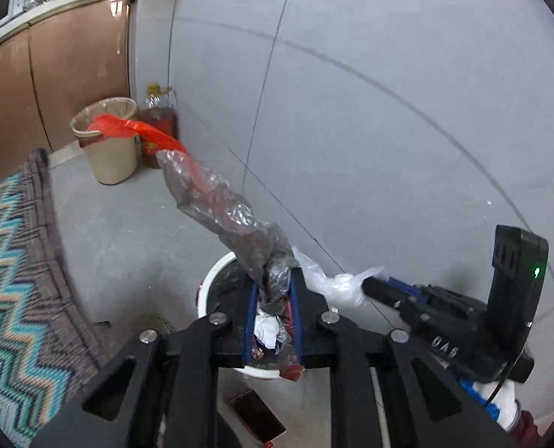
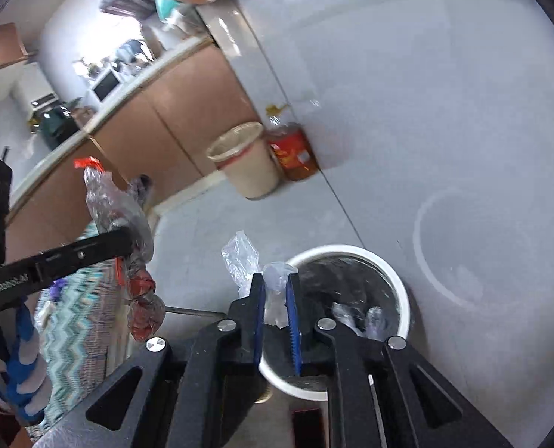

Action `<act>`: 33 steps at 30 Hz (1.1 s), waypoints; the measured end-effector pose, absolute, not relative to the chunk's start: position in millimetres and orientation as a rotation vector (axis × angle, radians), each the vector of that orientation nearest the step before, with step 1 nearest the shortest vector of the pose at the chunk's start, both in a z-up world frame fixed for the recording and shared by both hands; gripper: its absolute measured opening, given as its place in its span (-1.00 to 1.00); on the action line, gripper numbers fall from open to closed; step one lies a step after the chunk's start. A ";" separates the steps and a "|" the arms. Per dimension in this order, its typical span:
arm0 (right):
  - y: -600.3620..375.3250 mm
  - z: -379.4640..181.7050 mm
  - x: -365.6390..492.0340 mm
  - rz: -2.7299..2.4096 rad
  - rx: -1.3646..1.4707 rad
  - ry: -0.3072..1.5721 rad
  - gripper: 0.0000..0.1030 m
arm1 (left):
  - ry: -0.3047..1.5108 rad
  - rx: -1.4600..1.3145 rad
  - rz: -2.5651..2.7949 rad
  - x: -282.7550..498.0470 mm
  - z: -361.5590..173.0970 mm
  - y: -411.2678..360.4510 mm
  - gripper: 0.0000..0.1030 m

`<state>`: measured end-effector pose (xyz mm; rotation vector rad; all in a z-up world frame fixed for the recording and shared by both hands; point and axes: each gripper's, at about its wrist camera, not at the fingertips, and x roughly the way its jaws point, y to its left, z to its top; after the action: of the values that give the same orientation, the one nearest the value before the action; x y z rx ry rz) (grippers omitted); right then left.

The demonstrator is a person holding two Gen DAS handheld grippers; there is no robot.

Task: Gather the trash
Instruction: 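Open both tools to drop the bags into the bin, then move both tools back over the rug toward the purple glove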

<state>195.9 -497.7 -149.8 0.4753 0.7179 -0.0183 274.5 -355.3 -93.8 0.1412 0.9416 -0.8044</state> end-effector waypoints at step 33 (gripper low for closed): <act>-439.2 -98.0 142.0 -0.051 0.341 0.666 0.02 | 0.711 0.268 -0.620 218.9 -42.2 -291.0 -0.30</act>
<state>142.0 -439.2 -98.0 0.3414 0.6663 -0.0510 218.9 -291.0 -42.2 0.2679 0.7111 -0.6200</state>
